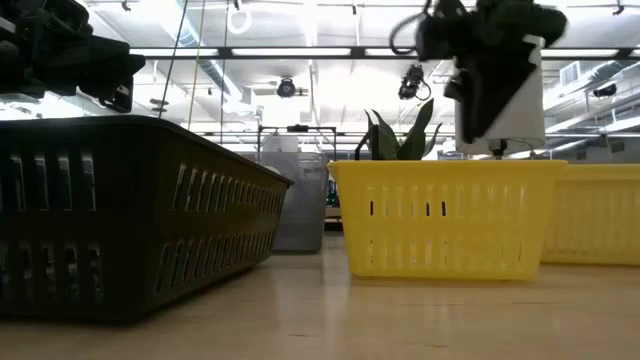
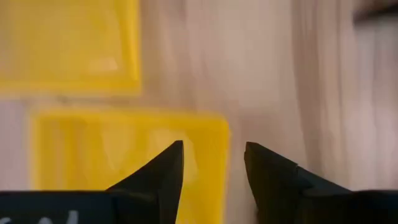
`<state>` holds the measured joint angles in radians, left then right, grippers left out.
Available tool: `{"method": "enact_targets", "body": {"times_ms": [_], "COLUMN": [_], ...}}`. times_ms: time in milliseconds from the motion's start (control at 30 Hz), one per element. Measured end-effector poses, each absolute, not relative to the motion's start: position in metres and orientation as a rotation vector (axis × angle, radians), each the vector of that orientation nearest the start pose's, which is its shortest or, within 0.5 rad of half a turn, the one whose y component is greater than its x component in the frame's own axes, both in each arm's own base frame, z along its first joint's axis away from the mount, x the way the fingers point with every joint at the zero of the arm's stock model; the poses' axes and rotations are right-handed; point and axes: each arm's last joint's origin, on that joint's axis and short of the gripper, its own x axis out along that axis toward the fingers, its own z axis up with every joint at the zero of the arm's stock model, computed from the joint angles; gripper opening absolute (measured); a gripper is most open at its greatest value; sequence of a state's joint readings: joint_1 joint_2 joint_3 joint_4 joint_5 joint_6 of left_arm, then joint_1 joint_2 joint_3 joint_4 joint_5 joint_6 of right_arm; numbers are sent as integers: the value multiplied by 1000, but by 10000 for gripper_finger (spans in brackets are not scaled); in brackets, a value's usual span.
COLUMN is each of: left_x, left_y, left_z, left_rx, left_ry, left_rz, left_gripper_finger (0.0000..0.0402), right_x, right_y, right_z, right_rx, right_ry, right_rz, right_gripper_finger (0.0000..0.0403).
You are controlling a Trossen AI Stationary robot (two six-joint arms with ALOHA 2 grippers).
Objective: Stack baskets on shelf by color
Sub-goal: Stack the left yellow bin on the top of the right yellow bins
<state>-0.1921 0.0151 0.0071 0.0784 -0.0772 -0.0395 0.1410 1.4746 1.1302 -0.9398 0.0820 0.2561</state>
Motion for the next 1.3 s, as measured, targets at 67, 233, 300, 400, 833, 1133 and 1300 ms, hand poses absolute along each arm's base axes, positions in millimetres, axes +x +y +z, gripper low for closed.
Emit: {"method": "enact_targets", "body": {"times_ms": [67, 233, 300, 400, 833, 1133, 1300], "left_x": [96, 97, 97, 97, 97, 97, 97], "left_y": [-16, -16, -16, -17, -17, -17, -17], "left_z": [172, 172, 173, 173, 172, 172, 172], "left_rx": [-49, -49, -50, -50, -49, -49, -49], "left_ry": [-68, -68, -72, -71, -66, -67, -67], "left_rz": [-116, -116, -116, -116, -116, -116, -116], "left_gripper_finger": [117, 117, 117, 117, 117, 117, 117], "right_x": [276, 296, 303, 323, 378, 389, 393], "right_y": [42, 56, 63, 74, 77, 74, 76], "right_z": [248, 242, 237, 237, 205, 169, 155], "right_rx": [87, 133, 147, 141, -64, -64, -39], "right_ry": [1205, 1094, 1121, 1139, 1342, 1426, 1451], "right_rz": [-94, -70, -68, -50, -32, -10, 21], "right_gripper_finger": [178, 178, 178, 178, 204, 228, 197]}}
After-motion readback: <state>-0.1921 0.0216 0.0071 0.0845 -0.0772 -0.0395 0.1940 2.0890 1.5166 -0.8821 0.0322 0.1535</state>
